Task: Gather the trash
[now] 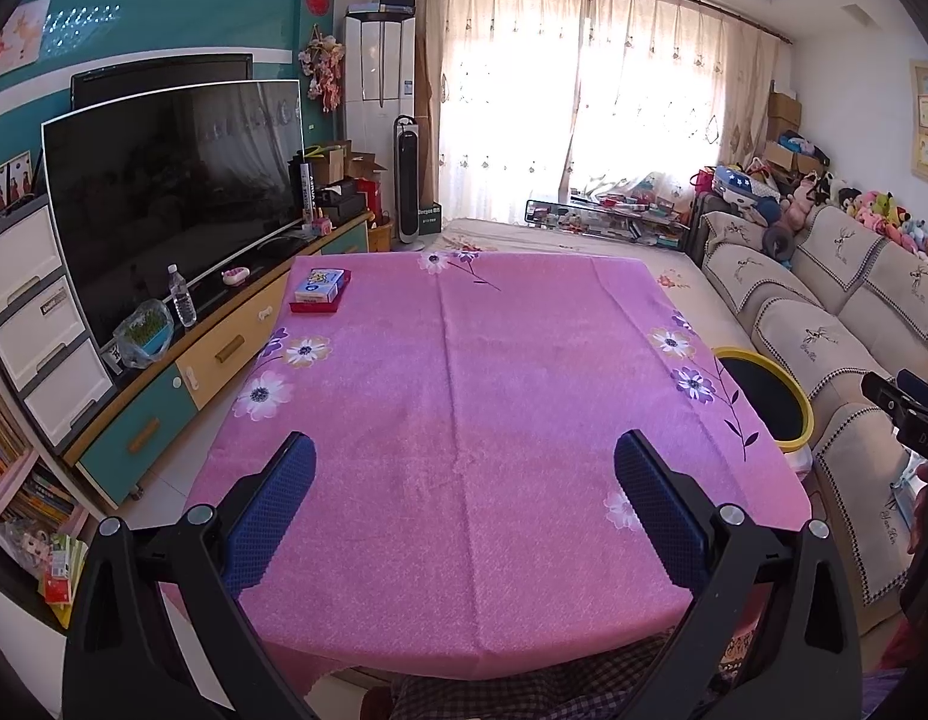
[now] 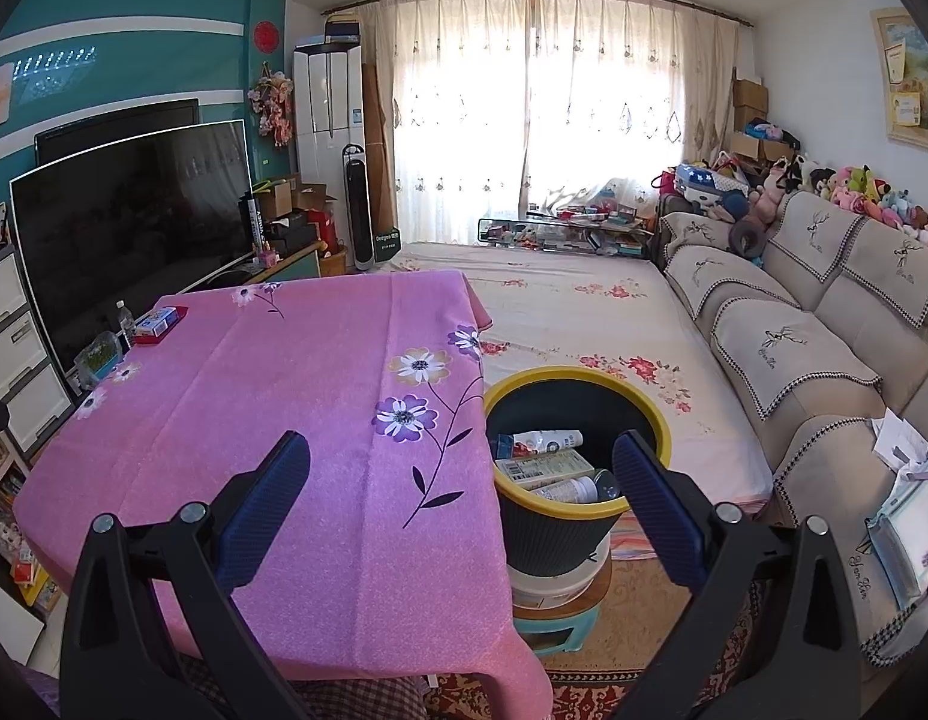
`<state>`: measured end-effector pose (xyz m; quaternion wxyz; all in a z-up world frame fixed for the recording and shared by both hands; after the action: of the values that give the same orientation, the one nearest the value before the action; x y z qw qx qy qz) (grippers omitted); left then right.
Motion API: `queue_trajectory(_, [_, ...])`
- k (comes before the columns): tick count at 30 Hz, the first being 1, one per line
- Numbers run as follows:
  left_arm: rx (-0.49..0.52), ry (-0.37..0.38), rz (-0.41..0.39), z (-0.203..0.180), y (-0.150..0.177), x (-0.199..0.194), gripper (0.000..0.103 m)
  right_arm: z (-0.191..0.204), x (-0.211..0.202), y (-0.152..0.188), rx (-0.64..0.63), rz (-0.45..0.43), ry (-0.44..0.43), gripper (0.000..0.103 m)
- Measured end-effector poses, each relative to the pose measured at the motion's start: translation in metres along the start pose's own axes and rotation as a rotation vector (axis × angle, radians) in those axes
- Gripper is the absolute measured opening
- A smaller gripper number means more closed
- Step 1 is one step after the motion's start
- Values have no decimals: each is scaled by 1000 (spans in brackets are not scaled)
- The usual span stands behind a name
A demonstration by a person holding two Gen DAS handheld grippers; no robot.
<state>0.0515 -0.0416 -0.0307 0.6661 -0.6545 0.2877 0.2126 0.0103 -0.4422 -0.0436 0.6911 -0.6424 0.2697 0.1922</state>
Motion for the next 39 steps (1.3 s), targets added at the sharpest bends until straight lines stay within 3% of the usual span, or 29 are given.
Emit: queue_trajectory(39, [2, -7, 22, -10, 1, 13, 98, -2, 6, 4, 0, 16, -1, 96])
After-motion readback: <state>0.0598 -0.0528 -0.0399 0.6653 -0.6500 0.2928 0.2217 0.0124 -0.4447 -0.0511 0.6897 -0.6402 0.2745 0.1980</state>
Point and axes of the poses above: each gripper's, at about its wrist camera, not at the fingertips, and x roughly the way its jaws point, z to its left, y to its underside, the point moved 1 cm from there along x, roughly the way its jaws point, and after that the axes turned 7 degrees about z, right-handed, at the moved point
